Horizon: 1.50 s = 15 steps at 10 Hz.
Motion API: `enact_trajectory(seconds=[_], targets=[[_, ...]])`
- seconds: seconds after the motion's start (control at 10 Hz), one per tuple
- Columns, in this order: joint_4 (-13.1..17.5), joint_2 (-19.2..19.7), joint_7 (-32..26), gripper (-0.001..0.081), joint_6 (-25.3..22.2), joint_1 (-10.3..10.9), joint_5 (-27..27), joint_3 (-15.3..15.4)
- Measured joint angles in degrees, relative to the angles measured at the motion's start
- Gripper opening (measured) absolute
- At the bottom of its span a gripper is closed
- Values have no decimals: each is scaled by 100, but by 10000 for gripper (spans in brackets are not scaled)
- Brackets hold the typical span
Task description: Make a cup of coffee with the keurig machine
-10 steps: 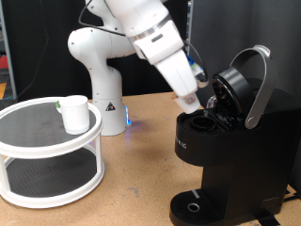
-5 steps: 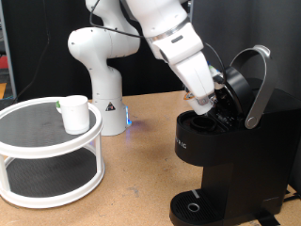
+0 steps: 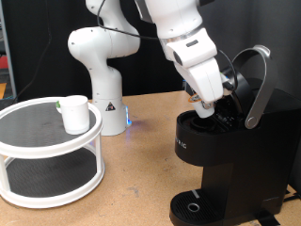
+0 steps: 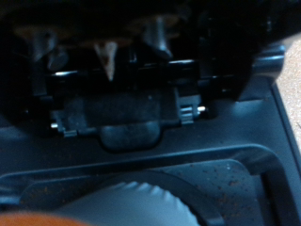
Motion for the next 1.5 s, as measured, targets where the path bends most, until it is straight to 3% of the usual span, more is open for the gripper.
enact_trajectory(seconds=[1.3, 1.4, 1.5], targets=[[236, 576, 381, 436, -17, -4, -504, 92], [236, 612, 381, 655, -13, -4, -504, 92], [236, 635, 380, 655, -11, -4, -504, 94]])
